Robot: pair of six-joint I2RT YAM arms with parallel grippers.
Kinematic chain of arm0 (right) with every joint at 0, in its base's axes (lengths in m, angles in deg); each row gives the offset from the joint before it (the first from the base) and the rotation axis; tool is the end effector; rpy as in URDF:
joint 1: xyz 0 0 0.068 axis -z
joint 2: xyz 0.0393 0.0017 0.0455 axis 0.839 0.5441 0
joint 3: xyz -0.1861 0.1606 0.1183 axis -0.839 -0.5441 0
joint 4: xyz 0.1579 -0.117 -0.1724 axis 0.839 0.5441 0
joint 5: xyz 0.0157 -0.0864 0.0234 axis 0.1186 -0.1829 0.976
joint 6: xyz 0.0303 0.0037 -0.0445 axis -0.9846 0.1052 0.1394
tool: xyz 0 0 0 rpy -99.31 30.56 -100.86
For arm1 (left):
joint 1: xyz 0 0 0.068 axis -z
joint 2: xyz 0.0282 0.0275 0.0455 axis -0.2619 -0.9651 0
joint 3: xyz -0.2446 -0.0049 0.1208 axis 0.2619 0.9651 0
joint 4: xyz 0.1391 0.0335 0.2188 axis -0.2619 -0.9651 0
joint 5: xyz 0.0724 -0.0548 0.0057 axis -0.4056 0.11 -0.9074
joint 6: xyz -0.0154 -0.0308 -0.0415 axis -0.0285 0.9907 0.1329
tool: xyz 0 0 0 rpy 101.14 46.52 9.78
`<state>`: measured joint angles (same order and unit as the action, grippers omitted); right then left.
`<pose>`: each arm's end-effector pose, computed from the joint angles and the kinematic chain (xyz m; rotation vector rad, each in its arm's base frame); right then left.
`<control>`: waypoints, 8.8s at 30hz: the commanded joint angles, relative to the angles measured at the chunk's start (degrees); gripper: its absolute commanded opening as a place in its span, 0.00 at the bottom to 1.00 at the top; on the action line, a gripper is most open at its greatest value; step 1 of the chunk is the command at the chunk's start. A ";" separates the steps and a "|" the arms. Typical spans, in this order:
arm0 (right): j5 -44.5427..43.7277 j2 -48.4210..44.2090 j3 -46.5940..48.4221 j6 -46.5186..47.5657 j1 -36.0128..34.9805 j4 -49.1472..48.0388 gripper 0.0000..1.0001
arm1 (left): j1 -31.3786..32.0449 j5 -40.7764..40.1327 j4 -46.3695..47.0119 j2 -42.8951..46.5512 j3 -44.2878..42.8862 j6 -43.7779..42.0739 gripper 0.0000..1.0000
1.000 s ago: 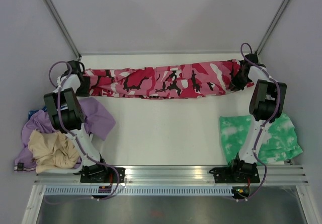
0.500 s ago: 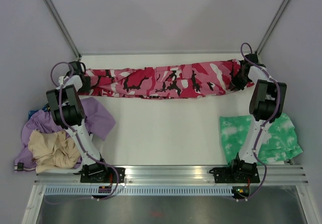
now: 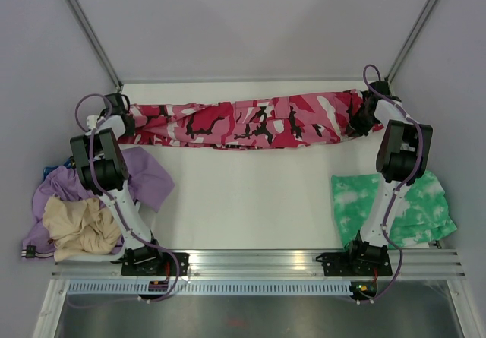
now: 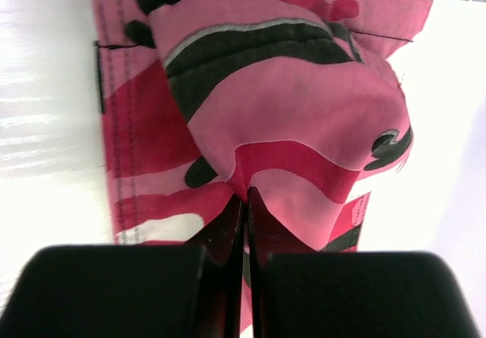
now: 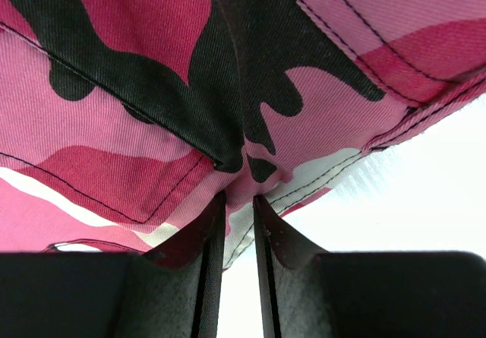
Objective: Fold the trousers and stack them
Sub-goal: Fold the trousers
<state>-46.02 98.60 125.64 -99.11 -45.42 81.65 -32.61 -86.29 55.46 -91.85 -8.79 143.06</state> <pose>0.4482 -0.0893 0.1583 0.9652 2.5800 0.1903 0.4236 0.1424 0.1602 -1.8606 1.5929 -0.1342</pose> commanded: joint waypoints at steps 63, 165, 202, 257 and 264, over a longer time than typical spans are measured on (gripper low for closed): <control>6.49 -2.79 2.80 0.02 -0.45 -14.49 0.38 | 2.67 -14.37 -31.58 -17.50 -48.44 -28.93 0.83; -24.01 3.01 3.07 4.16 3.67 -0.16 0.67 | 12.61 -2.06 -31.05 -13.02 -47.65 -21.65 0.87; -18.47 -2.97 -5.20 1.61 6.84 -5.62 0.49 | -4.89 6.37 -8.20 -9.22 -19.87 -27.27 0.72; -14.51 -2.27 -3.96 0.64 6.49 -5.88 0.47 | -5.07 12.27 -12.50 -10.38 -29.45 -53.02 0.02; -14.51 -2.27 -5.20 1.08 6.49 -6.32 0.47 | -5.16 2.34 -27.95 -9.14 -34.28 -52.67 0.02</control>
<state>-60.80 96.07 121.33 -97.36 -39.01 73.73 -37.55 -77.54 35.60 -104.57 -39.96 90.62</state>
